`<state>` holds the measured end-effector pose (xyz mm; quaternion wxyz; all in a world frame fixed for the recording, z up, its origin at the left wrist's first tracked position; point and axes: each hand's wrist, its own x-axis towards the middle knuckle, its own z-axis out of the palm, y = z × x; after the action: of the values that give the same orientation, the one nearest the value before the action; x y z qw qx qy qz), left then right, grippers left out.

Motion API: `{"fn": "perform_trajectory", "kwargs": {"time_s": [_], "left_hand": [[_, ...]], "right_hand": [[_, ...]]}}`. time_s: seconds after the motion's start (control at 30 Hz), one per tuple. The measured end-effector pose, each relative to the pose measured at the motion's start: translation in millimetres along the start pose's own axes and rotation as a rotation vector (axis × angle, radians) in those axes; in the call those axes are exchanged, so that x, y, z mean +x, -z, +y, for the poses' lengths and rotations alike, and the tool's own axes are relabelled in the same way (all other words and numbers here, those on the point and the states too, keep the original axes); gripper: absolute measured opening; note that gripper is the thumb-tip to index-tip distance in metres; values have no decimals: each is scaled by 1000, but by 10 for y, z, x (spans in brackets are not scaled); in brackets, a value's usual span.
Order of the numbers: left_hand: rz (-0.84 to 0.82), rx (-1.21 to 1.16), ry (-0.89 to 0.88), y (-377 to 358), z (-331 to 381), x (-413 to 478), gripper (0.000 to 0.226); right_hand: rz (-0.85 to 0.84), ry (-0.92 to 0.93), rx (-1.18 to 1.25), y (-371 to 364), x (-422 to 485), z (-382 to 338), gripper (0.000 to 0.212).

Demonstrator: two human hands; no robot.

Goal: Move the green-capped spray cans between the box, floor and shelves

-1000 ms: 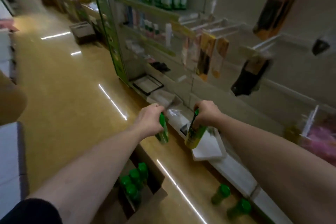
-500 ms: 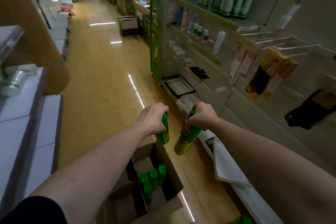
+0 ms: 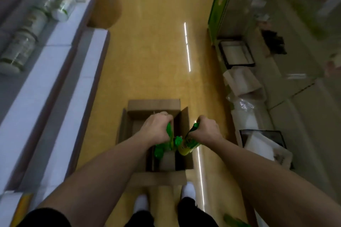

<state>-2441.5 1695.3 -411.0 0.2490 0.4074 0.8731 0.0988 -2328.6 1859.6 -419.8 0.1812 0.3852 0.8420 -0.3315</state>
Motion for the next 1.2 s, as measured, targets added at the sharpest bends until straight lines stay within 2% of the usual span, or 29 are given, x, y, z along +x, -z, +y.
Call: {"fn": "perform_trajectory", "kwargs": {"time_s": [0.17, 0.37, 0.43, 0.57, 0.8, 0.93, 1.1, 1.2], "left_hand": [[-84, -62, 46, -689, -220, 110, 53], [-194, -19, -54, -1483, -522, 348, 43], [-216, 1, -61, -1751, -619, 438, 48], [-209, 53, -72, -2296, -823, 619, 58], [-168, 51, -96, -3183, -1202, 881, 51], [-164, -14, -20, -3557, -1295, 1017, 55], [-171, -145, 159, -3866, -1371, 1224, 63], [-206, -174, 189, -3981, -1422, 1290, 66]], "right_hand": [[9, 9, -38, -586, 321, 263, 48], [-1, -69, -7, -1291, 718, 614, 53], [21, -97, 28, -1538, 864, 731, 52], [91, -212, 130, -2050, 1129, 942, 53], [143, -347, 251, -2848, 1651, 1240, 58], [138, -387, 303, -3170, 1878, 1314, 61], [119, -414, 359, -3433, 2124, 1443, 69], [95, -399, 358, -3520, 2206, 1522, 70]]}}
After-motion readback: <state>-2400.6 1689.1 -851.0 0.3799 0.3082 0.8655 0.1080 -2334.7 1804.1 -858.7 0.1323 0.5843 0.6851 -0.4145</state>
